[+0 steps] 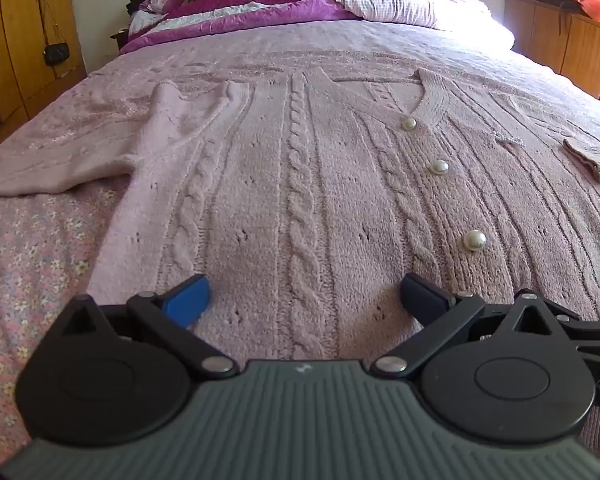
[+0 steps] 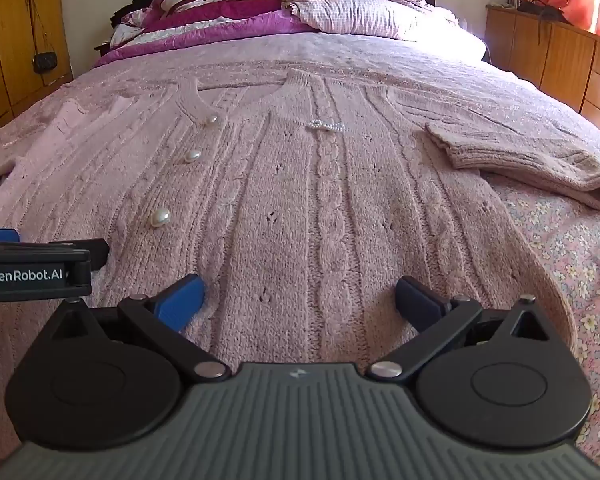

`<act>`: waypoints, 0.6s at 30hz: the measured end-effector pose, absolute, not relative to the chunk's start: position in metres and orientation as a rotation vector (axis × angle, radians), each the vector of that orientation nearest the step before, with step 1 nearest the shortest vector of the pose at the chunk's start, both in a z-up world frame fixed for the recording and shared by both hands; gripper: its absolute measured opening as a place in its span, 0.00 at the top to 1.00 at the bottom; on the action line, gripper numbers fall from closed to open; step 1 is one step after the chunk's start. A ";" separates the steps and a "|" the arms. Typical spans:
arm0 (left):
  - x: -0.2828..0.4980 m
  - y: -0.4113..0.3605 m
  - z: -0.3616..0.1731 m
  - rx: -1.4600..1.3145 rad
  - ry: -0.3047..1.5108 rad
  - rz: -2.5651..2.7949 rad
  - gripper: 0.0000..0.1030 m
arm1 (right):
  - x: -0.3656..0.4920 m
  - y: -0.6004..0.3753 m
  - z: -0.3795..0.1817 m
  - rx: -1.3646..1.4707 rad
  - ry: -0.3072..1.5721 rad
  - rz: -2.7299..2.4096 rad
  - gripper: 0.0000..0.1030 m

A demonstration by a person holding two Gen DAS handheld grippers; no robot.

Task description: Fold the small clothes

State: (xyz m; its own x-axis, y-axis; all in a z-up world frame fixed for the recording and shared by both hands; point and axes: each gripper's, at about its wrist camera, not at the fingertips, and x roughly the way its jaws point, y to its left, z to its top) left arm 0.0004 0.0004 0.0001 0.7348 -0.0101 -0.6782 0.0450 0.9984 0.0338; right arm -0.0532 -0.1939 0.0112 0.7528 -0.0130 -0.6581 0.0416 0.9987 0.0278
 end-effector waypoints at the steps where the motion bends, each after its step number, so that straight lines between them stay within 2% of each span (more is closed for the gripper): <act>1: 0.000 0.000 0.000 0.050 0.744 -0.030 0.00 | -0.054 -0.194 0.011 0.042 0.722 -0.030 0.00; 18: 0.005 0.001 -0.002 0.041 0.764 -0.024 0.00 | -0.058 -0.194 0.008 0.038 0.700 -0.031 0.00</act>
